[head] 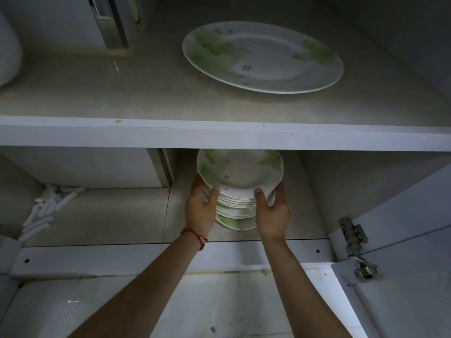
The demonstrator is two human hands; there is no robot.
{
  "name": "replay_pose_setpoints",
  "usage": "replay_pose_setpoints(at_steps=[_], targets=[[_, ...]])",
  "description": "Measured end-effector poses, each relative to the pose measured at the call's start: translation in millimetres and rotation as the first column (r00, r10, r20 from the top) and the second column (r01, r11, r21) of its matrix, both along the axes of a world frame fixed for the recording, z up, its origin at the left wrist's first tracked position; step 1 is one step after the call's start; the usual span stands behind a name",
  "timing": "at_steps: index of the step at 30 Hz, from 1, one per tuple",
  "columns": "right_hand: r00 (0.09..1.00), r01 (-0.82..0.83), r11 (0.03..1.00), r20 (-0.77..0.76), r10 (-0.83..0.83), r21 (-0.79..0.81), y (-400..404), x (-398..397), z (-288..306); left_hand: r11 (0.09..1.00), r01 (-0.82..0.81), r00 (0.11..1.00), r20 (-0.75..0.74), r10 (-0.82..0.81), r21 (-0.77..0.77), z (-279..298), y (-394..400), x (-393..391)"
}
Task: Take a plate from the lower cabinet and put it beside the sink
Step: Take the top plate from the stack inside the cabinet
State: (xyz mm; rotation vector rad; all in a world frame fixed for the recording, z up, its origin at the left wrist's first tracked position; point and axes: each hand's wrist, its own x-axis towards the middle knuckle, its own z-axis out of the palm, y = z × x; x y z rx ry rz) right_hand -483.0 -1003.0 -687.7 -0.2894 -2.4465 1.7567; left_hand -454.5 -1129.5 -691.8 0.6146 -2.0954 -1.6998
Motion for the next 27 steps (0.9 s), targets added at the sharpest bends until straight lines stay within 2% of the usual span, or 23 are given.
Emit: replay_pose_setpoints(at_steps=[9,15,27], targets=[[1.0,0.017,1.0,0.013,-0.016,-0.019,-3,3,4,0.999,-0.027,0.999,0.03,0.028,-0.021,1,5,-2],[0.999,0.03,0.998,0.012,-0.03,-0.047,0,7,2,0.998,-0.053,0.999,0.01,0.053,0.026,4,9,4],[0.999,0.045,0.963,0.039,-0.036,-0.266,10,18,12,0.98,-0.093,0.994,-0.04,0.101,0.177,15,18,18]])
